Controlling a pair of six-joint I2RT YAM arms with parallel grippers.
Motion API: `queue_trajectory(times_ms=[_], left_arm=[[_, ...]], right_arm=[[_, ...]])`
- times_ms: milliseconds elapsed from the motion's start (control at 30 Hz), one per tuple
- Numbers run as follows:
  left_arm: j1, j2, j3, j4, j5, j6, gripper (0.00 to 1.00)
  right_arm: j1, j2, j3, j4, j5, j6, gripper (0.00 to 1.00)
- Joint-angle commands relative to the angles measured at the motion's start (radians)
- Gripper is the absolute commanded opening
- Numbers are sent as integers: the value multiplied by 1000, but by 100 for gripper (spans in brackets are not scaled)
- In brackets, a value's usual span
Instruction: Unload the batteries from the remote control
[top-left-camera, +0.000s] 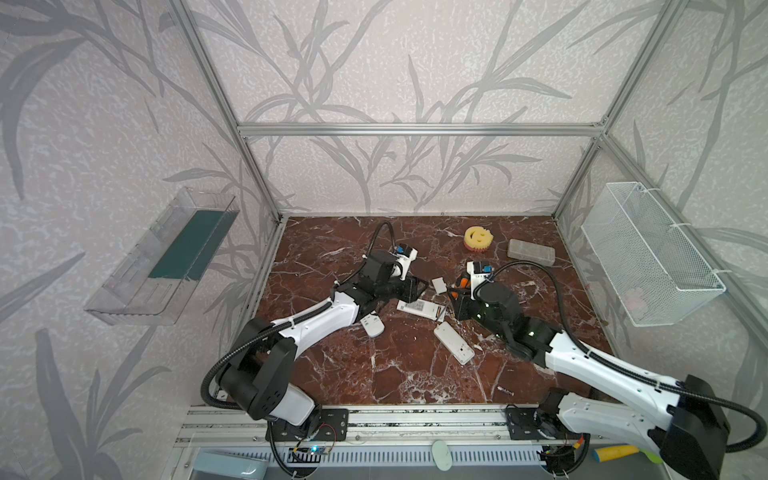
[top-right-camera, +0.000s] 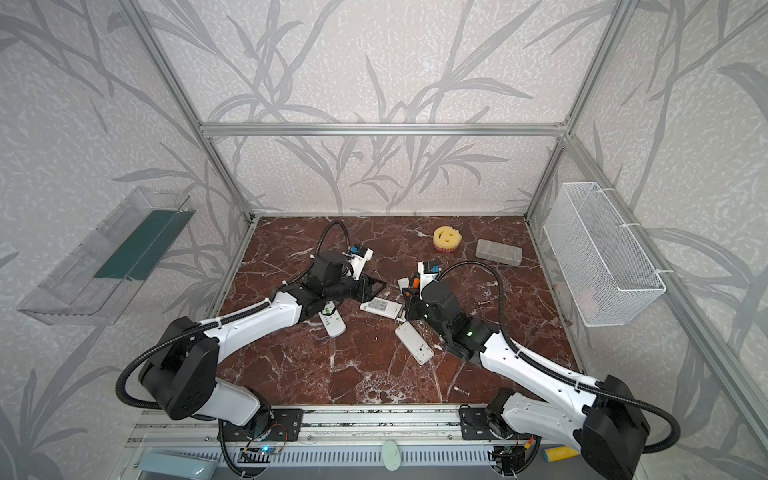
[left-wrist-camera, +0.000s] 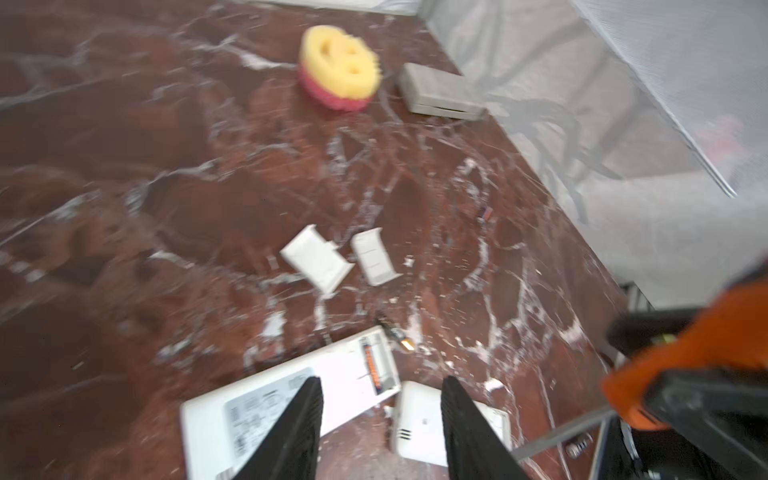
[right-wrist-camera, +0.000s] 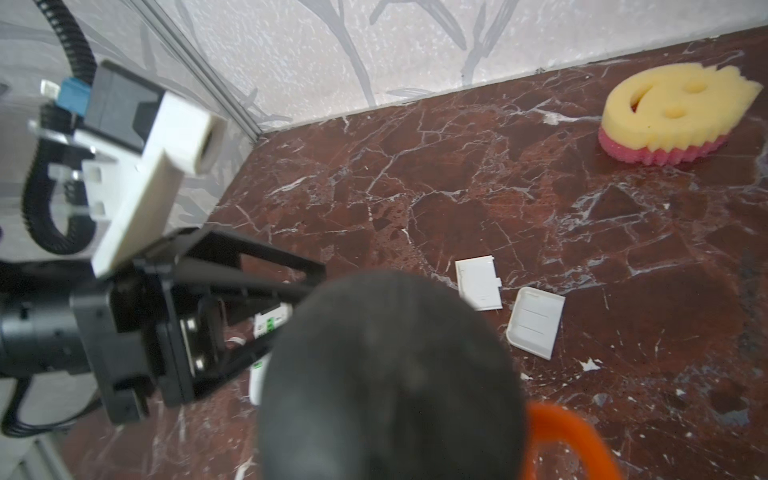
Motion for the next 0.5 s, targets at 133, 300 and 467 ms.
queue_trajectory(times_ms=[133,300,467], left_arm=[[72,130,31,-138,-70,-180,48],[82,226,85,-160,-37,-162,49],[84,302,117,-166,-7,-162,49]], right_arm=[[17,167,4,320,252,-126,0],[9,224,17,315,294,-141,0],[-18,267,17,287,271,-79,0]])
